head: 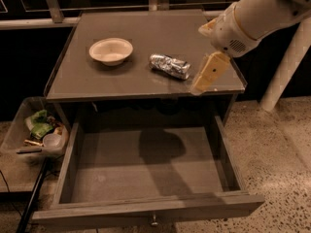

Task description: Place redbull can into top drawer

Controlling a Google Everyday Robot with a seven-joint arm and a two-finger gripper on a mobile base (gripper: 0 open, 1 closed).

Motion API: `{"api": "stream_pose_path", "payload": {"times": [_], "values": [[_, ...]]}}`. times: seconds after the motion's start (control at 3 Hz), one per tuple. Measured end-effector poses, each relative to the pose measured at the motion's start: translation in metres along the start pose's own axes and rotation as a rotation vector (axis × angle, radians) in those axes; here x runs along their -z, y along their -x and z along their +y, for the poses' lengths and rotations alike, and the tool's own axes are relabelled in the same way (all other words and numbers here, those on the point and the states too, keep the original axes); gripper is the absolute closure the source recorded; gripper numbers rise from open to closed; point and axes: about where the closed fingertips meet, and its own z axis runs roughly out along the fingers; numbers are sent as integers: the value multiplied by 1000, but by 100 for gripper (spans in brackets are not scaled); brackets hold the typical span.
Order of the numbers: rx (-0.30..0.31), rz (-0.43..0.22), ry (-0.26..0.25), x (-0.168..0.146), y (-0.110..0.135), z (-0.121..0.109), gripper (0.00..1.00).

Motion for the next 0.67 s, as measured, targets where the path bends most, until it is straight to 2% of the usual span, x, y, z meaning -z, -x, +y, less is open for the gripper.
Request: {"api": "stream_pose_path", "payload": {"times": [0.67], "values": [[-28,-57,19,-53,4,-31,0]]}}
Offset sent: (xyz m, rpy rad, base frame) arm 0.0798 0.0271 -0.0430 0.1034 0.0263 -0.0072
